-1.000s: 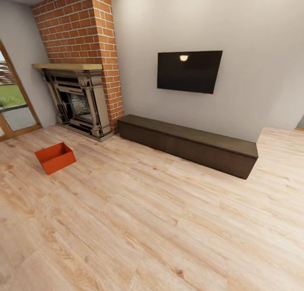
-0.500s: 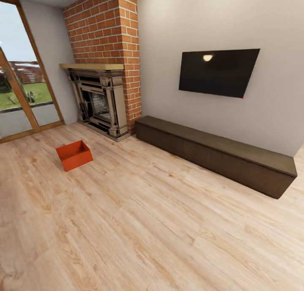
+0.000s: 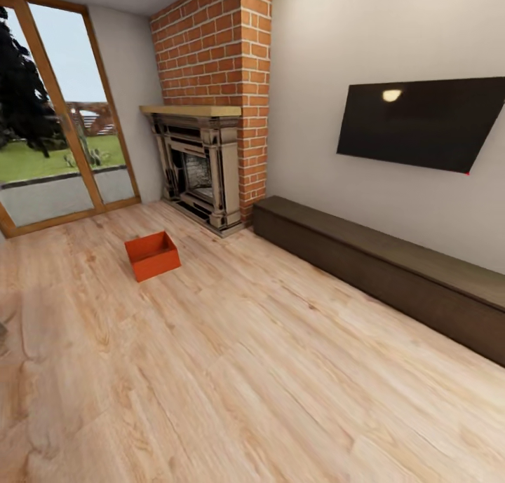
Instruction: Move the two storage containers from the living room to the garage. In the garage, place one container on the floor and stack the other container on top of it (either order is fine).
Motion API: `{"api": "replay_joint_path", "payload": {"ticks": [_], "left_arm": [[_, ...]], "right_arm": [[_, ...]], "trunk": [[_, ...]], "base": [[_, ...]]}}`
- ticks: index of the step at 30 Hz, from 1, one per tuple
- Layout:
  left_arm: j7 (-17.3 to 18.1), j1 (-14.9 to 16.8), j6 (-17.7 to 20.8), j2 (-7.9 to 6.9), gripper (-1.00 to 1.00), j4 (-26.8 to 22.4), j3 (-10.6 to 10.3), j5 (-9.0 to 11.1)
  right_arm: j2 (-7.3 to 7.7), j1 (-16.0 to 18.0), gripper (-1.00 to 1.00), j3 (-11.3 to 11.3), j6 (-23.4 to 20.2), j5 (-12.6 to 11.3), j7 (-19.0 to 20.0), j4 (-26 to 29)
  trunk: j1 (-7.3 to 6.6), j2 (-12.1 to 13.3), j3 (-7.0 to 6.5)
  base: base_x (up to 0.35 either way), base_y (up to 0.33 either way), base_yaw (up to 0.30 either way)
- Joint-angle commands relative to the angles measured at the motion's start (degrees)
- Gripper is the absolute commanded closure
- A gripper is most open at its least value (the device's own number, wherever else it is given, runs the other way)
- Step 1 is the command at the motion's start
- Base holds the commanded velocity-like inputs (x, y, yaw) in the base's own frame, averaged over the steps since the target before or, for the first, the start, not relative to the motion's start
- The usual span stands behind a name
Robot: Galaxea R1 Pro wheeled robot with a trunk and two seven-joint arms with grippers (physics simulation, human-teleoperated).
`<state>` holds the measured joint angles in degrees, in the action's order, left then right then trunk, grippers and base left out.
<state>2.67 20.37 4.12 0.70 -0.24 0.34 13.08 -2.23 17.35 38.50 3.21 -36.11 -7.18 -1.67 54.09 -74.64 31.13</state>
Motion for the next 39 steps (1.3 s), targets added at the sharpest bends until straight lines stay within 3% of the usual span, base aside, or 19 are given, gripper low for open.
{"api": "replay_joint_path", "payload": {"ticks": [1, 24, 39], "left_arm": [[0.15, 0.03, 0.27, 0.00, -1.00, -0.03, 0.01, 0.46], [0.15, 0.04, 0.27, 0.09, -1.00, -0.03, 0.01, 0.46], [0.15, 0.02, 0.24, 0.09, -1.00, -0.03, 0.01, 0.46]], "right_arm": [[-0.05, 0.05, -1.00, 0.44, 0.31, -0.44, -0.02, -0.18], [-0.05, 0.05, -1.00, 0.44, 0.31, -0.36, -0.02, -0.18], [-0.05, 0.05, -1.00, 0.44, 0.31, -0.36, -0.02, -0.18]], "trunk": [[0.03, -0.02, 0.05], [0.03, -0.02, 0.05], [0.03, -0.02, 0.05]], "base": [[0.322, 0.000, 0.271], [0.322, 0.000, 0.268], [0.322, 0.000, 0.027]]}}
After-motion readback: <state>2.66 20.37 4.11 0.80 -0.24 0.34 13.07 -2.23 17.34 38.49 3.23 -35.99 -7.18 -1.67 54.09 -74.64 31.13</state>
